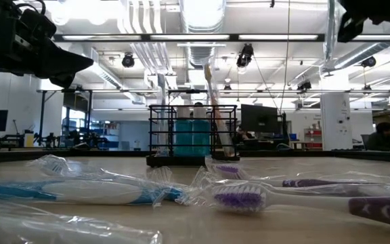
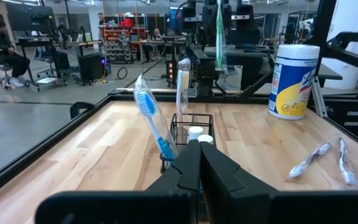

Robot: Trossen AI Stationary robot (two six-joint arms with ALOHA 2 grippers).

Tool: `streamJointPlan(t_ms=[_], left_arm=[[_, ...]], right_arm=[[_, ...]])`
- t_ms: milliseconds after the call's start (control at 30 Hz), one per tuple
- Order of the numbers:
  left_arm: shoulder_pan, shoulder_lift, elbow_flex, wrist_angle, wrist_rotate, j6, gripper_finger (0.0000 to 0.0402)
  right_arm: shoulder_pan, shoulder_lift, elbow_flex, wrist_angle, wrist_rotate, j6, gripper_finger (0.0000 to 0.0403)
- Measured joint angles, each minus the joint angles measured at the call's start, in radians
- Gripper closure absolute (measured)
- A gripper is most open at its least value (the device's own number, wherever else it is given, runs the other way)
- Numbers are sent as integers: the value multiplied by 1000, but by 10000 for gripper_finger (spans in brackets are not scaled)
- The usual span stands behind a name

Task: Pick & Place toothbrushing station
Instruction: Put the top green toothbrush into the black mesh organizer

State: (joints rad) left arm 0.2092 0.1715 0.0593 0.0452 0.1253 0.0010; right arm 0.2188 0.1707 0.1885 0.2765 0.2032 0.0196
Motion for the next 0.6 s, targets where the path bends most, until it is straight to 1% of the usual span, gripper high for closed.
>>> streamJointPlan(t_ms=[133, 300, 600], left_arm=[[0, 0, 0, 0, -1, 1, 394], [0, 0, 0, 0, -2, 8, 394], [0, 0, 0, 0, -2, 9, 394]], right_arm=[[0, -67, -39, -1, 1, 3, 394], [-4, -128, -73, -1, 7, 47, 394], [-4, -169, -108, -2, 45, 64, 394]])
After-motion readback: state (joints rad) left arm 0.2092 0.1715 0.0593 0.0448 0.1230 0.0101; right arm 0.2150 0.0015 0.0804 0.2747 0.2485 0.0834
